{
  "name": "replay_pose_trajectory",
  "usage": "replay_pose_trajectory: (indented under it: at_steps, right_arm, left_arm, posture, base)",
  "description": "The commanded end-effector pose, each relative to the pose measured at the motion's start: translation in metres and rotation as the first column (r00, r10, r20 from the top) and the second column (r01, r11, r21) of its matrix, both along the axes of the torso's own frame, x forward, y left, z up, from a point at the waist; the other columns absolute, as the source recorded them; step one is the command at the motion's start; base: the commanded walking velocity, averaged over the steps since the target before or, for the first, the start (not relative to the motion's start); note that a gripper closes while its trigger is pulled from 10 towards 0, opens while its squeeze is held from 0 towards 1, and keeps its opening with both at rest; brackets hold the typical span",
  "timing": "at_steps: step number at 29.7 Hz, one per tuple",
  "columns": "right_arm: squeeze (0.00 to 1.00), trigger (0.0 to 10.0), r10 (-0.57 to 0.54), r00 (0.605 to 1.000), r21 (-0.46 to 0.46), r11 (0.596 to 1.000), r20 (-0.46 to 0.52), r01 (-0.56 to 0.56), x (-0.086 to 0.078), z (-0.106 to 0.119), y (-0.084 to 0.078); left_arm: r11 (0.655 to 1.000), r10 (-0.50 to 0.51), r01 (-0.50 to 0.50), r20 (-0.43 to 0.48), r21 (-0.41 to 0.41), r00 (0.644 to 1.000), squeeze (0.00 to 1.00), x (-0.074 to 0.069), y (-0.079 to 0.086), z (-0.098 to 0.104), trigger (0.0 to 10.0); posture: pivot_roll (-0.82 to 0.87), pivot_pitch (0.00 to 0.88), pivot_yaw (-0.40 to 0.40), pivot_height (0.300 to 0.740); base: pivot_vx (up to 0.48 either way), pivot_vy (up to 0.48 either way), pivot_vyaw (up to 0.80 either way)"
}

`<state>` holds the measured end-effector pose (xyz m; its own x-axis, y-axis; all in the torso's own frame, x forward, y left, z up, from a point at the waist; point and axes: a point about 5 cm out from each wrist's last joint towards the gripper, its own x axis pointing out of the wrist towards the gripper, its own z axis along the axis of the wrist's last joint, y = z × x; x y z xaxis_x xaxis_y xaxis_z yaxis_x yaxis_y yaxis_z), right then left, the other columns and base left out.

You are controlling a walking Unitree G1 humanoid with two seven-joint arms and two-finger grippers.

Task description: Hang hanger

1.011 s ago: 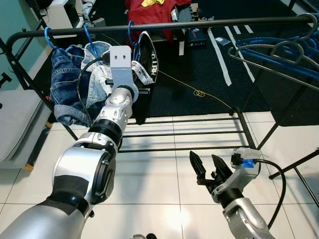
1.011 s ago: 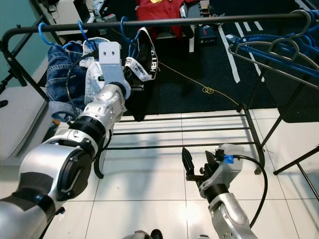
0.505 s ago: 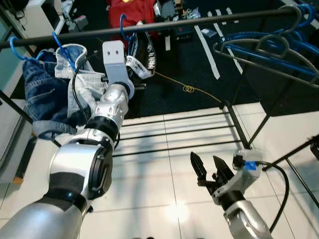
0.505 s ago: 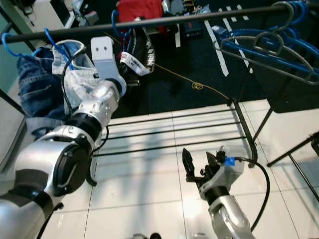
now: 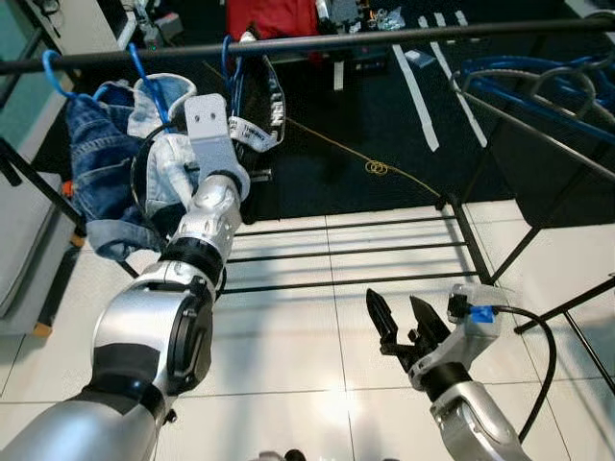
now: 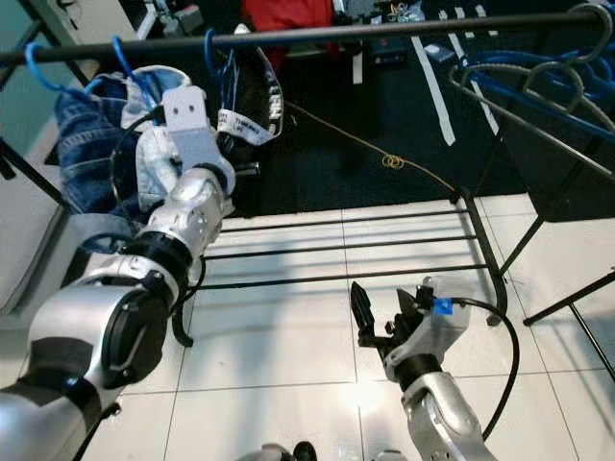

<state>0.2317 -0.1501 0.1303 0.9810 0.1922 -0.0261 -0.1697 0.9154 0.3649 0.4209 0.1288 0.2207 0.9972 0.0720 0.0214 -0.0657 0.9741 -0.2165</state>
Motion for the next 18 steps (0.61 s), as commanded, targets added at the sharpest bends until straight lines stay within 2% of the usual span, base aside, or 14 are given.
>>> replay_pose_trajectory:
  at_steps: [1, 5, 8, 9, 10, 12, 13, 15, 16, 17, 18]
  right_arm:
    - [0.00, 10.0, -0.002, 0.999, 0.000, 1.000, -0.038, 0.002, -0.002, -0.007, -0.001]
    - [0.00, 10.0, 0.001, 0.999, -0.001, 1.000, -0.039, -0.001, -0.002, -0.007, -0.001]
    - [0.00, 10.0, 0.000, 0.999, -0.002, 1.000, -0.040, 0.000, -0.001, -0.008, -0.001]
    - [0.00, 10.0, 0.000, 0.999, -0.002, 1.000, -0.040, 0.000, -0.001, -0.008, -0.001]
    - [0.00, 10.0, -0.002, 0.999, -0.002, 1.000, -0.041, 0.002, -0.001, -0.008, -0.001]
    - [0.00, 10.0, -0.002, 0.999, -0.002, 1.000, -0.041, 0.002, -0.001, -0.008, -0.001]
    - [0.00, 10.0, -0.003, 0.999, -0.002, 1.000, -0.042, 0.003, -0.001, -0.008, -0.002]
    - [0.00, 10.0, -0.003, 0.999, -0.002, 1.000, -0.042, 0.003, -0.001, -0.008, -0.002]
    - [0.00, 10.0, -0.004, 0.999, -0.003, 1.000, -0.043, 0.004, -0.001, -0.009, -0.003]
    - [0.00, 10.0, -0.004, 0.999, -0.003, 1.000, -0.043, 0.004, -0.001, -0.009, -0.003]
    - [0.00, 10.0, -0.002, 0.999, -0.007, 1.000, -0.046, 0.002, -0.001, -0.010, -0.004]
  left_arm:
    - [1.000, -0.011, 0.009, -0.106, -0.017, 0.994, 1.00, -0.006, 0.002, -0.030, 10.0]
    - [0.997, -0.075, 0.071, -0.119, -0.042, 0.990, 1.00, -0.008, -0.005, -0.037, 10.0]
    - [0.983, -0.167, 0.160, -0.065, -0.092, 0.984, 1.00, -0.009, -0.009, -0.037, 10.0]
    - [0.983, -0.167, 0.160, -0.065, -0.092, 0.984, 1.00, -0.009, -0.009, -0.037, 10.0]
    - [0.974, -0.205, 0.202, -0.025, -0.102, 0.978, 1.00, -0.010, -0.007, -0.036, 10.0]
    - [0.974, -0.205, 0.202, -0.025, -0.102, 0.978, 1.00, -0.010, -0.007, -0.036, 10.0]
    - [0.958, -0.260, 0.259, 0.013, -0.125, 0.966, 1.00, -0.012, -0.004, -0.037, 10.0]
    - [0.958, -0.260, 0.259, 0.013, -0.125, 0.966, 1.00, -0.012, -0.004, -0.037, 10.0]
    - [0.943, -0.303, 0.307, 0.050, -0.130, 0.952, 1.00, -0.015, 0.003, -0.040, 10.0]
    - [0.943, -0.303, 0.307, 0.050, -0.130, 0.952, 1.00, -0.015, 0.003, -0.040, 10.0]
    - [0.922, -0.353, 0.362, 0.085, -0.137, 0.932, 1.00, -0.020, 0.012, -0.045, 10.0]
  posture:
    - [-0.19, 0.217, 0.132, 0.740]
    - [-0.19, 0.215, 0.133, 0.740]
    - [-0.19, 0.214, 0.136, 0.740]
    - [-0.19, 0.214, 0.136, 0.740]
    - [-0.19, 0.215, 0.137, 0.740]
    - [-0.19, 0.215, 0.137, 0.740]
    - [-0.18, 0.213, 0.135, 0.740]
    - [-0.18, 0.213, 0.135, 0.740]
    - [-0.18, 0.212, 0.133, 0.740]
    - [-0.18, 0.212, 0.133, 0.740]
    - [-0.17, 0.204, 0.126, 0.740]
  base:
    - [0.000, 0.000, 0.00]
    - [0.000, 0.000, 0.00]
    - [0.000, 0.000, 0.00]
    - [0.000, 0.000, 0.00]
    - [0.000, 0.000, 0.00]
    - [0.000, 0.000, 0.00]
    - [0.000, 0.000, 0.00]
    - [0.000, 0.000, 0.00]
    - [0.000, 0.000, 0.00]
    - [0.000, 0.000, 0.00]
    - [0.000, 0.000, 0.00]
